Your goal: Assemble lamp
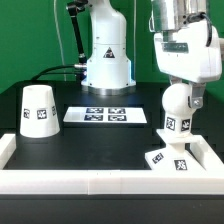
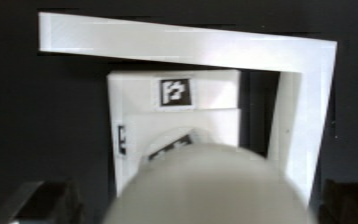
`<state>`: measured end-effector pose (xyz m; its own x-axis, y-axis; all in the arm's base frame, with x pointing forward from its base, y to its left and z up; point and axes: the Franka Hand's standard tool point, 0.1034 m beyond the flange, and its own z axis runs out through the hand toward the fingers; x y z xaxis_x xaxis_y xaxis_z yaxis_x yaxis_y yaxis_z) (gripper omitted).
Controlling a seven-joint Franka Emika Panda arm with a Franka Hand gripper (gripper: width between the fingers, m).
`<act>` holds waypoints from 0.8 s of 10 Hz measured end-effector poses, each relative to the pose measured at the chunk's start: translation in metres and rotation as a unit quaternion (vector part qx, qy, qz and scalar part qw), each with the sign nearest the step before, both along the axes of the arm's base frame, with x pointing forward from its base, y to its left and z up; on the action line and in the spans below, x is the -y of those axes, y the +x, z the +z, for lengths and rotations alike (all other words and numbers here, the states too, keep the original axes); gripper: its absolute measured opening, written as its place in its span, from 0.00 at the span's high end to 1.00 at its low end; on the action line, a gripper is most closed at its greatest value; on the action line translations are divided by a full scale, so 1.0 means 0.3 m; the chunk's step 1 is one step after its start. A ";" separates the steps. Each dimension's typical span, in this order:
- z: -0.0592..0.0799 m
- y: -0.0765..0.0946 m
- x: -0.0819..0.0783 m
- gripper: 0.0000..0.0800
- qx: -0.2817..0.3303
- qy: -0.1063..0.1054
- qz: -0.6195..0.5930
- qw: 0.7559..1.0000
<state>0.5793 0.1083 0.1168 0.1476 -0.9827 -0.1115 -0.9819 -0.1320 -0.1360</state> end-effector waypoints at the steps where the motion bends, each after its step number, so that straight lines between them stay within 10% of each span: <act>1: -0.001 0.002 0.010 0.13 0.007 -0.007 0.051 0.999; 8: -0.008 -0.005 0.007 0.13 0.044 -0.049 0.366 0.928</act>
Offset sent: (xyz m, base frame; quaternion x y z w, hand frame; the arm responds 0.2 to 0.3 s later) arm 0.0000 -0.0082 0.0025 -0.0075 0.0315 -0.3157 0.9483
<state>0.5779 0.1063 0.1145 0.7837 -0.6209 0.0169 -0.6105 -0.7750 -0.1632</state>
